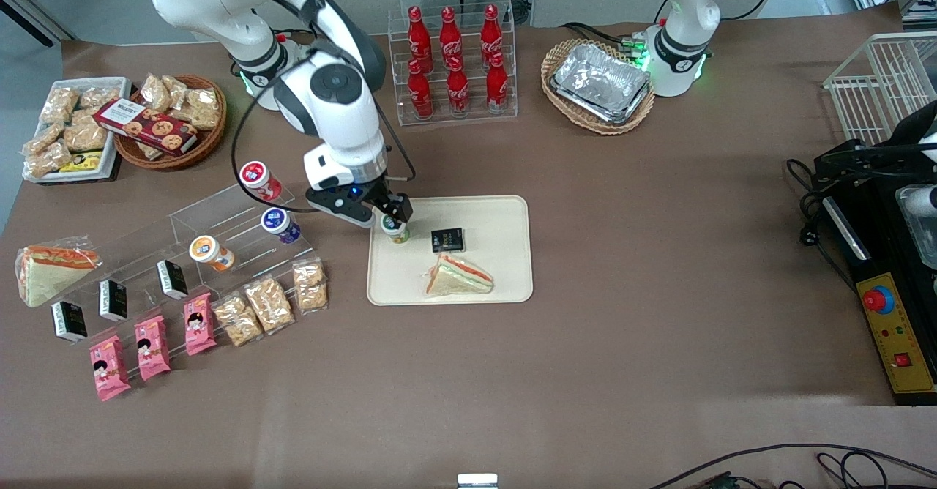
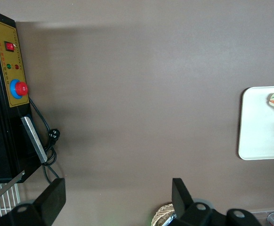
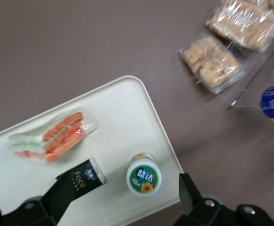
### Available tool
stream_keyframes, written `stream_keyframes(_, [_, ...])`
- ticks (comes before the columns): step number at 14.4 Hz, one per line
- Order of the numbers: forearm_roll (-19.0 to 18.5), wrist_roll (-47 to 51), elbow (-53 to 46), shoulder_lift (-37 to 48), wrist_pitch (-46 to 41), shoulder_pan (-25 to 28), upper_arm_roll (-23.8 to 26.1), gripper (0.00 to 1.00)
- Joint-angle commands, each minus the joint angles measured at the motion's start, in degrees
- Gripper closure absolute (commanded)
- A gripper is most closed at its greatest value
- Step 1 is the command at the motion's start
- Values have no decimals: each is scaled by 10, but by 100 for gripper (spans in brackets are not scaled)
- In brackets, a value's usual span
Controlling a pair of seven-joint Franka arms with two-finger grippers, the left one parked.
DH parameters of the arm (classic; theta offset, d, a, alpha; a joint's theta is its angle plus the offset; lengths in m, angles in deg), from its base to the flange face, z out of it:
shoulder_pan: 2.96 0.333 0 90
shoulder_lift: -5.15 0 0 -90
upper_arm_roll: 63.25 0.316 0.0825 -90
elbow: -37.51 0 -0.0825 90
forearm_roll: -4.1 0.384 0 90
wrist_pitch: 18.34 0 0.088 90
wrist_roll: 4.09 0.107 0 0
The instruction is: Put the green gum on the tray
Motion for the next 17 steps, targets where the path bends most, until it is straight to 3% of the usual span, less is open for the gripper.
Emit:
stream_keyframes(1, [67, -82, -107, 16, -140, 0, 1, 0])
stream_keyframes(7, [89, -231, -268, 17, -341, -28, -22, 0])
stream_keyframes(13, [102, -457, -262, 60, -385, -89, -96, 0])
stream_keyframes(17, [105, -645, -262, 74, -391, -95, -197, 0])
